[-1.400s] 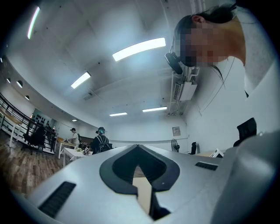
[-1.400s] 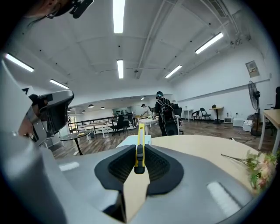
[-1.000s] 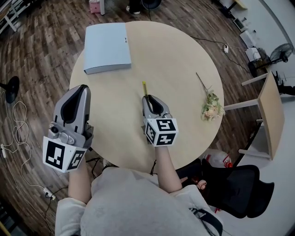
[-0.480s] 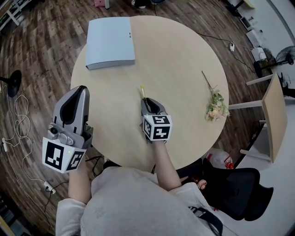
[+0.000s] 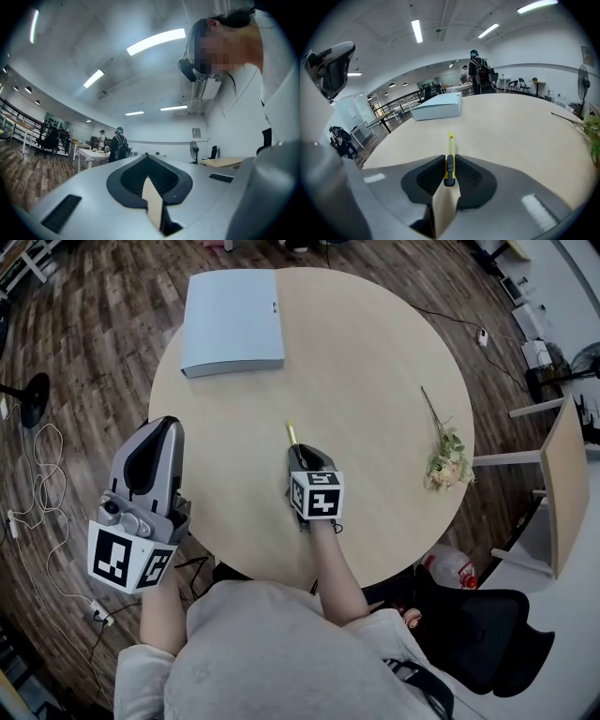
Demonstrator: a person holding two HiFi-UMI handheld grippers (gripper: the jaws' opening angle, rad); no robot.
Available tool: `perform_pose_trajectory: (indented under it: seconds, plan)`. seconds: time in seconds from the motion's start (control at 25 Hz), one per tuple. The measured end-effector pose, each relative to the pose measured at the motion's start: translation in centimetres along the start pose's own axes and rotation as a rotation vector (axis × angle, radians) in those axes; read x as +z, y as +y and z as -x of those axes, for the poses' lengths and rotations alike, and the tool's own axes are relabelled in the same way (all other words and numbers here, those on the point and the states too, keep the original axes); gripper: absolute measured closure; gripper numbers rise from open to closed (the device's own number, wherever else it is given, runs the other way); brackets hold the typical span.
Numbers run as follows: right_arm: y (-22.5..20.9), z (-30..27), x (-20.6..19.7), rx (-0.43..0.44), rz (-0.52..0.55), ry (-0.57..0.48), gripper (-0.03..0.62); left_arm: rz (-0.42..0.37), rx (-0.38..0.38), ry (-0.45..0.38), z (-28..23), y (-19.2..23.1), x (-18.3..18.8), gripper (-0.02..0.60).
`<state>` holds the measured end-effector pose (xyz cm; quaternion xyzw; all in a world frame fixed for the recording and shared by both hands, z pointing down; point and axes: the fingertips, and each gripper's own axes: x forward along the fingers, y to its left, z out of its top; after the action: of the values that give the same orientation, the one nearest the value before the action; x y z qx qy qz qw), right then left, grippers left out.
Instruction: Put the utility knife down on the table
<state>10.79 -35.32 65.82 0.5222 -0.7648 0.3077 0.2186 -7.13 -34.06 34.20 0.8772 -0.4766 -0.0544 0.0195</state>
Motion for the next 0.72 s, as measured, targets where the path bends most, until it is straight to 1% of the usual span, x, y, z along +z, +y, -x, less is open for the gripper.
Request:
perform_pose_trajectory:
  seconds: [0.32,0.72]
  plan:
    - [0.3,-1.5,-1.2,0.003,0.023,0.064,0.520,-0.003,0.014,0.016,0.1,0.5,-0.4,0.574]
    - [0.5,-2.1,-1.7,0.000,0.038,0.100,0.520,-0.002,0.032,0.026,0.4,0.9,-0.7,0.574]
